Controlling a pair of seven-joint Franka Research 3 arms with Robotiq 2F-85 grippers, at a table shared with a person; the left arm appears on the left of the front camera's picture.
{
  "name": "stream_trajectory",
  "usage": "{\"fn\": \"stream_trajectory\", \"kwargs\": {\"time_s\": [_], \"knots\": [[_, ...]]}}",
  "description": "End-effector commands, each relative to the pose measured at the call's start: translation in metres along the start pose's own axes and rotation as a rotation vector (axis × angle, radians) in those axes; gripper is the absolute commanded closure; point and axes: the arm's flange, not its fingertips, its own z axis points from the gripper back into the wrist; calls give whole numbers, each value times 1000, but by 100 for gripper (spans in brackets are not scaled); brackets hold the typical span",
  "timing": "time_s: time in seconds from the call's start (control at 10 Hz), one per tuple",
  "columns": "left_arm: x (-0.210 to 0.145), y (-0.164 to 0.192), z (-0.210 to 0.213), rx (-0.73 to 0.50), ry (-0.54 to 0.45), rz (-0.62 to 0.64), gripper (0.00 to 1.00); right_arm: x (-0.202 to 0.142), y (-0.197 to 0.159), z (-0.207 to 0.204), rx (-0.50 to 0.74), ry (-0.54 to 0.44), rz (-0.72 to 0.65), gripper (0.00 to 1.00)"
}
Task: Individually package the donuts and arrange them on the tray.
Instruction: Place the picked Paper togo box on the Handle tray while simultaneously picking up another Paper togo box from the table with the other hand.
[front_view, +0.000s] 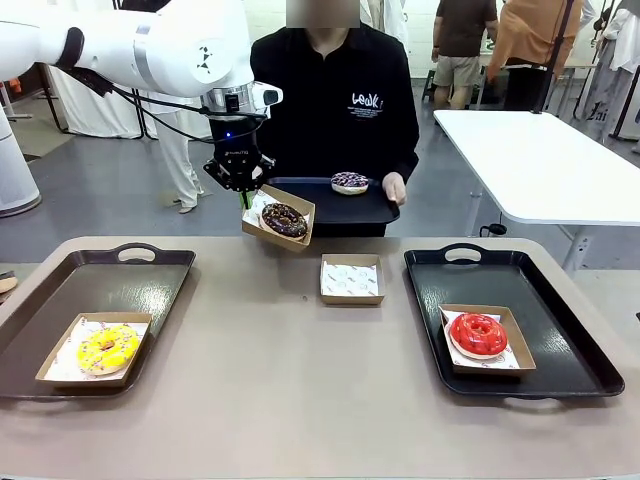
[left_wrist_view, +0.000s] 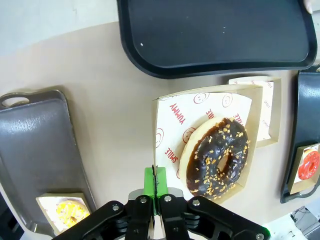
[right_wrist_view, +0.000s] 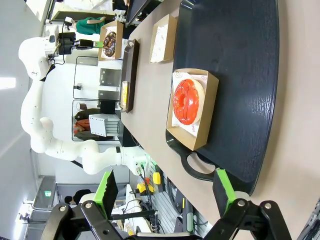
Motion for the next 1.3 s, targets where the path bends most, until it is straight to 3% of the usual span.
{"fn": "stream_trajectory", "kwargs": {"time_s": [0.0,1.0,1.2], "knots": [[-1,0,1,-1,-2,-4,100,-1,0,0,9,0,-3,0],[0,0,0,0,0,0,99,0,0,0,0,0,0,0],[3,22,14,-39,17,-82,99,21,40,-22,-157,-18,0,0]]}}
